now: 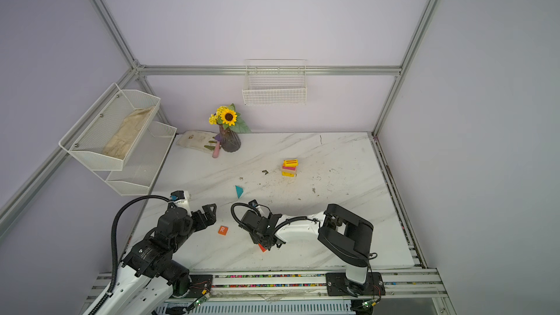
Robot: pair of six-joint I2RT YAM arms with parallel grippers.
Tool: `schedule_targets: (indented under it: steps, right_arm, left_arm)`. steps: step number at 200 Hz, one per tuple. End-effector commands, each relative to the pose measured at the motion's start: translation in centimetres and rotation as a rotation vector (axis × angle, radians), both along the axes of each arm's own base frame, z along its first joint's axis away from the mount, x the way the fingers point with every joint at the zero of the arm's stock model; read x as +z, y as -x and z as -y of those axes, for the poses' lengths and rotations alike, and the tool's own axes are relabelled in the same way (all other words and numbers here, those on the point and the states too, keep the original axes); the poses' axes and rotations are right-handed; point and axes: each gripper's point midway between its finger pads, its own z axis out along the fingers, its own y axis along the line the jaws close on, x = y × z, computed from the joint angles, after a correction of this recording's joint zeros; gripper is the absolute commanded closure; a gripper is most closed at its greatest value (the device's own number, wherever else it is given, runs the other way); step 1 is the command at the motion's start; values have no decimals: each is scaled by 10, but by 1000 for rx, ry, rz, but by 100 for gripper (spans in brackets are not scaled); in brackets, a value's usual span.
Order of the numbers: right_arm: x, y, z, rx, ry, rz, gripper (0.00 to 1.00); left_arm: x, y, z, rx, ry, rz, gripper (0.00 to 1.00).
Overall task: Build the wood block tower
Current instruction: 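Move the open right gripper toward the robot over the pink bar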
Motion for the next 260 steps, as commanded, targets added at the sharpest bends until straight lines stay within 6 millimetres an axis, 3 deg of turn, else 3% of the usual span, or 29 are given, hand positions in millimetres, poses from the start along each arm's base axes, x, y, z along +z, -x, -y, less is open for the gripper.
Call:
schedule_targets:
  steps: [1, 53, 115, 137, 175, 195, 260]
  right_arm:
    - [-10, -10, 25, -67, 64, 11, 30]
    - [-22, -23, 39, -123, 77, -19, 32]
    - [-14, -25, 30, -117, 49, -25, 33]
    - [-1, -22, 24, -86, 0, -23, 32]
    - [32, -13, 13, -54, -100, -9, 16]
    - [29, -13, 2, -69, -146, -41, 14]
    - [12, -27, -21, -139, -57, -59, 14]
  left_arm:
    - [-4, -1, 1, -3, 1, 0, 0]
    - [-4, 0, 2, -5, 3, 2, 0]
    - [-4, -1, 2, -5, 3, 1, 0]
    - [-4, -1, 2, -7, 4, 2, 0]
    - [-4, -1, 2, -6, 4, 0, 0]
    - [-4, -1, 3, -12, 8, 2, 0]
    - [-6, -2, 11, -51, 17, -11, 0]
